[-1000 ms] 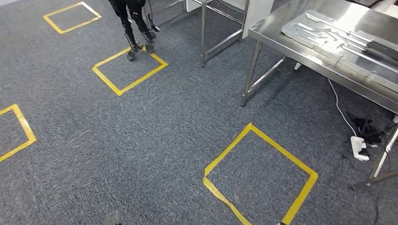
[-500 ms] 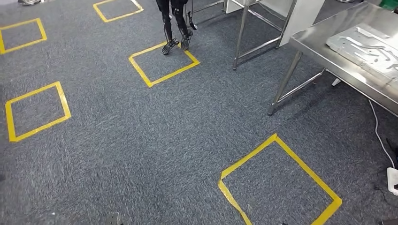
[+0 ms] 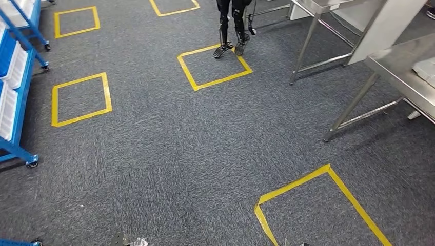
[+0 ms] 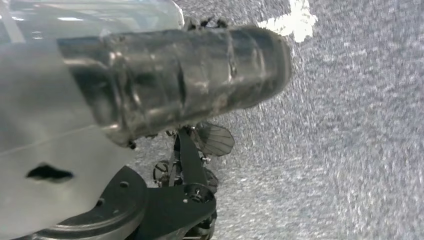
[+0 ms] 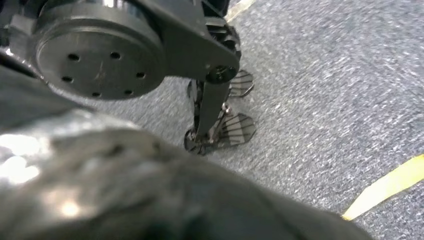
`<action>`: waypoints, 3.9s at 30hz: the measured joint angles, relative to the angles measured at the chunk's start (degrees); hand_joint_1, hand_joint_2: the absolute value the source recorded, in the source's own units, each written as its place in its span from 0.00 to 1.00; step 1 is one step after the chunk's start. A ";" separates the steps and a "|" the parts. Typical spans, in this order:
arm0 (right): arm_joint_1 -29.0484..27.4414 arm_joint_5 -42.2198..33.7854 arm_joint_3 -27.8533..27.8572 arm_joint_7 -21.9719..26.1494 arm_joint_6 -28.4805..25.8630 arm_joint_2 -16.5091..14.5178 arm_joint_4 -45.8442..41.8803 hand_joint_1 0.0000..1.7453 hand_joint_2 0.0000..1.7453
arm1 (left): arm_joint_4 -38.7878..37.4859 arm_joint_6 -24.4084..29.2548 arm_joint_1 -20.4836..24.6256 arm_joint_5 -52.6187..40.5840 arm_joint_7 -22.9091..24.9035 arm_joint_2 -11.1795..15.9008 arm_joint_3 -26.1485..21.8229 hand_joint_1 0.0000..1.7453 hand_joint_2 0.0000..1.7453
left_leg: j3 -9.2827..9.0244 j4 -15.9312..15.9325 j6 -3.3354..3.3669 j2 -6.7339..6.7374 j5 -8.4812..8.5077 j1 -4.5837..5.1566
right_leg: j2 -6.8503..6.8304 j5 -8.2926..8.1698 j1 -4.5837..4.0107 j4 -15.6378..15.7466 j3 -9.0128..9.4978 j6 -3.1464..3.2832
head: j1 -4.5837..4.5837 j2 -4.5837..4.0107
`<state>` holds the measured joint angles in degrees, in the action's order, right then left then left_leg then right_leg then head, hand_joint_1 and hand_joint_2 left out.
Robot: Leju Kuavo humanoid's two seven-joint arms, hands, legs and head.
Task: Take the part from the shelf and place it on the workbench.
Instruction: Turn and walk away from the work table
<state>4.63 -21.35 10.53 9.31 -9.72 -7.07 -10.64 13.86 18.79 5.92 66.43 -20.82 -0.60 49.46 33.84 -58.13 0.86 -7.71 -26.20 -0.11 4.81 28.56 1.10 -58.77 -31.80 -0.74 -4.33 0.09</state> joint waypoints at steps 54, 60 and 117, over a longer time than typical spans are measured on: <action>-0.14 14.49 -14.36 -5.78 -2.47 0.75 -0.11 0.00 0.00 | -0.02 0.34 0.05 0.80 -0.51 -0.37 0.00 0.00 0.00 | 1.43 -1.33 0.54 4.94 0.45 -0.82 | -5.12 9.48 -0.08 -15.42 -5.04 -0.76 | 0.86 0.00; -0.20 15.48 -16.34 -6.03 -2.95 0.80 -0.09 0.00 0.00 | -0.02 0.46 -0.01 0.92 -0.01 -0.37 0.01 0.00 0.00 | 1.20 -1.26 0.27 -0.22 0.47 -0.49 | -0.23 -0.47 -1.26 -0.85 -0.86 1.19 | 0.86 0.00; -0.31 21.64 -26.50 -8.04 -4.11 1.25 -0.37 0.00 0.00 | -0.04 0.84 0.00 0.69 0.86 0.48 0.65 0.00 0.00 | 0.00 0.48 1.64 3.66 1.19 -0.17 | -4.72 5.29 -0.36 -12.41 -3.94 -0.32 | 0.91 0.00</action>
<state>4.32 0.28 -15.97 1.27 -13.83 -5.83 -11.02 13.81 19.63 5.92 67.12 -19.96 -0.11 50.11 33.85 -57.65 2.50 -4.05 -25.01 -0.27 0.09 33.84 0.75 -71.17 -35.74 -1.06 -3.42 0.09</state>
